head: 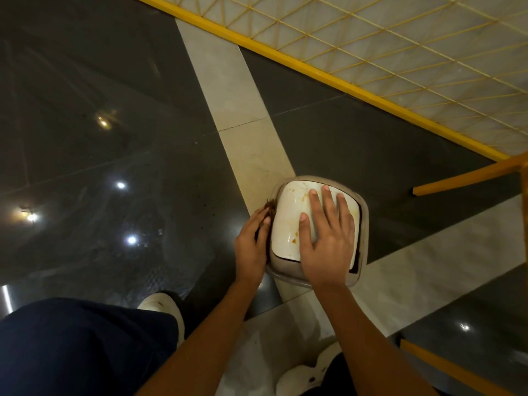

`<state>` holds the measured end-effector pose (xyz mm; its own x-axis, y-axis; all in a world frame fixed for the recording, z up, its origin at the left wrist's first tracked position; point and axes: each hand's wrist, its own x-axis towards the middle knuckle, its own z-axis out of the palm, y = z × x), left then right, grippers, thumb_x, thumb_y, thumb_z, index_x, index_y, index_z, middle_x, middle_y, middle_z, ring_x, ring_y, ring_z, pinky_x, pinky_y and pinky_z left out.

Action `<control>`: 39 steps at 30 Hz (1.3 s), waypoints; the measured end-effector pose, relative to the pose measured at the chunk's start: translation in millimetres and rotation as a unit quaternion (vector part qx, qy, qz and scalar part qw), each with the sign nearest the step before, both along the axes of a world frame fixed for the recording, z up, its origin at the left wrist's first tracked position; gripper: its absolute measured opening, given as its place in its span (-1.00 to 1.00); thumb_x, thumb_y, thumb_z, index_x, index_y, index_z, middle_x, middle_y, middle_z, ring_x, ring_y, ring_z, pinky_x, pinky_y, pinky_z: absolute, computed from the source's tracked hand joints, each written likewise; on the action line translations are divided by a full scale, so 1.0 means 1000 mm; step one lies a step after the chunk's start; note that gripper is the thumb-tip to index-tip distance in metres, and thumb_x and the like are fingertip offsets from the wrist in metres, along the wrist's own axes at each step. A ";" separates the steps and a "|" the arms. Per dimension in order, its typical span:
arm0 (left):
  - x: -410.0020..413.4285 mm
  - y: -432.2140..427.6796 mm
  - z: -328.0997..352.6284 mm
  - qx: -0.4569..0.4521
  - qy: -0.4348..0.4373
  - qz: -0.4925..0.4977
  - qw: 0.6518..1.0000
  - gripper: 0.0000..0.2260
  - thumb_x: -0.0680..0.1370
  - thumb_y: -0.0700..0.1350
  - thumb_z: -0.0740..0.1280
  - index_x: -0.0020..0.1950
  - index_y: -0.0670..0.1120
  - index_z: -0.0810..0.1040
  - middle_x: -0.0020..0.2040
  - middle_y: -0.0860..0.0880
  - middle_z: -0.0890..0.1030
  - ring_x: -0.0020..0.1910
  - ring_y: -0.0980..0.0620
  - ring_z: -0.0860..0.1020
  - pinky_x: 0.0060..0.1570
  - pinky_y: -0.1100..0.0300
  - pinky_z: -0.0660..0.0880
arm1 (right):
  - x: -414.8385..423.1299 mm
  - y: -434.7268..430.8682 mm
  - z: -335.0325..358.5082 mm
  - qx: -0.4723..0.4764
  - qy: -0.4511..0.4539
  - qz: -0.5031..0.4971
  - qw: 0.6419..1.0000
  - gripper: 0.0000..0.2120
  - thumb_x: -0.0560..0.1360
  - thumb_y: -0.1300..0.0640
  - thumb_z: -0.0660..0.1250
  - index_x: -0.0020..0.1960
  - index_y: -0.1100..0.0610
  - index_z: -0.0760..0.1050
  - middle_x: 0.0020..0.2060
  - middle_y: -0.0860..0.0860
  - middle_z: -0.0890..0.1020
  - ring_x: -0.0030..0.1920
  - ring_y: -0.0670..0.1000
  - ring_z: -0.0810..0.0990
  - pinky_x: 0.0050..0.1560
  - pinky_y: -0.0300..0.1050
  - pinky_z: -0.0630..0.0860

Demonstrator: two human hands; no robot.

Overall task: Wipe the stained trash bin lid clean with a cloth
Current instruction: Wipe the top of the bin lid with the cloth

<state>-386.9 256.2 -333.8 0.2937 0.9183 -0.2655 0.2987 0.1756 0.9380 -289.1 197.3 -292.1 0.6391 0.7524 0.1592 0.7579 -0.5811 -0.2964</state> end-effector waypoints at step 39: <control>0.035 0.072 -0.002 0.004 0.057 -0.155 0.986 -0.73 0.60 -0.10 0.19 0.26 -0.10 0.51 0.23 -0.04 0.54 0.20 0.05 0.46 0.18 0.30 0.30 | 0.000 -0.001 0.000 0.028 0.019 -0.004 0.999 -0.53 0.59 -0.09 -0.04 0.43 0.03 0.28 0.42 0.01 0.34 0.46 0.11 0.22 0.39 0.22 0.23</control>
<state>-351.9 328.3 -335.9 0.5294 0.7912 -0.3061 0.4412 0.0515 0.8959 -289.0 196.6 -292.5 0.6512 0.7382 0.1759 0.7410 -0.5685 -0.3575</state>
